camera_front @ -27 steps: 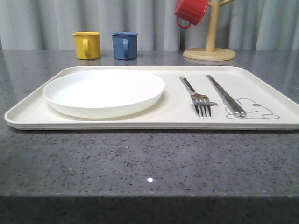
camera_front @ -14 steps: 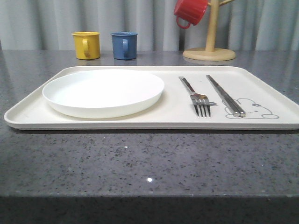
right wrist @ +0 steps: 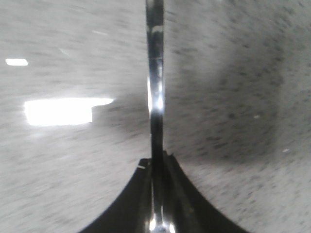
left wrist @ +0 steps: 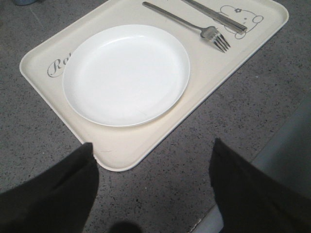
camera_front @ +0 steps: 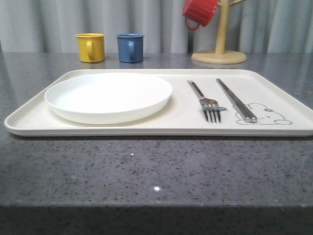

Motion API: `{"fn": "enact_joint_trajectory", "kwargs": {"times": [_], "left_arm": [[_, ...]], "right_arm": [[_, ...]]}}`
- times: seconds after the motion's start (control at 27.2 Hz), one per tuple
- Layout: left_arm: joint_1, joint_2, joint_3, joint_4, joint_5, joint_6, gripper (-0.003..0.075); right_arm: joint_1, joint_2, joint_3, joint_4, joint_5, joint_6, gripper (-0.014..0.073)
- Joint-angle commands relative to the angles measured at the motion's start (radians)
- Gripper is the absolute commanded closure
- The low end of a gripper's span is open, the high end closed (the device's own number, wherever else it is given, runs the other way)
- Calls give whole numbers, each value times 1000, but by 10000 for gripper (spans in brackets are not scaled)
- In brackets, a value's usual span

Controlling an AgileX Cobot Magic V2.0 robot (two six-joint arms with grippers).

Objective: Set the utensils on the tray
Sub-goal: 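Place the spoon on the tray beside the chopsticks and release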

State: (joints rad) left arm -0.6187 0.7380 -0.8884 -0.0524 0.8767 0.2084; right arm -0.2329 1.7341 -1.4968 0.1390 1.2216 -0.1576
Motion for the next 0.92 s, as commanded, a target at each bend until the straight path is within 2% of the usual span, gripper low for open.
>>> {"fn": "enact_joint_trajectory", "kwargs": {"times": [0.0, 0.22, 0.37, 0.48, 0.66, 0.88], "left_arm": [[0, -3, -23, -7, -69, -9, 250], [0, -3, -23, -7, -69, -9, 251], [0, -3, -23, -7, -69, -9, 251], [0, -3, -23, -7, -69, -9, 251], [0, -3, -23, -7, -69, -9, 251], [0, -3, -23, -7, -69, -9, 251]], "right_arm": [[54, -98, -32, 51, 92, -9, 609], [245, -138, -25, 113, 122, 16, 609], [324, -112, -25, 119, 77, 119, 608], [344, -77, -23, 160, 61, 168, 608], [346, -5, -15, 279, 48, 170, 608], [346, 40, -15, 255, 20, 223, 608]]}}
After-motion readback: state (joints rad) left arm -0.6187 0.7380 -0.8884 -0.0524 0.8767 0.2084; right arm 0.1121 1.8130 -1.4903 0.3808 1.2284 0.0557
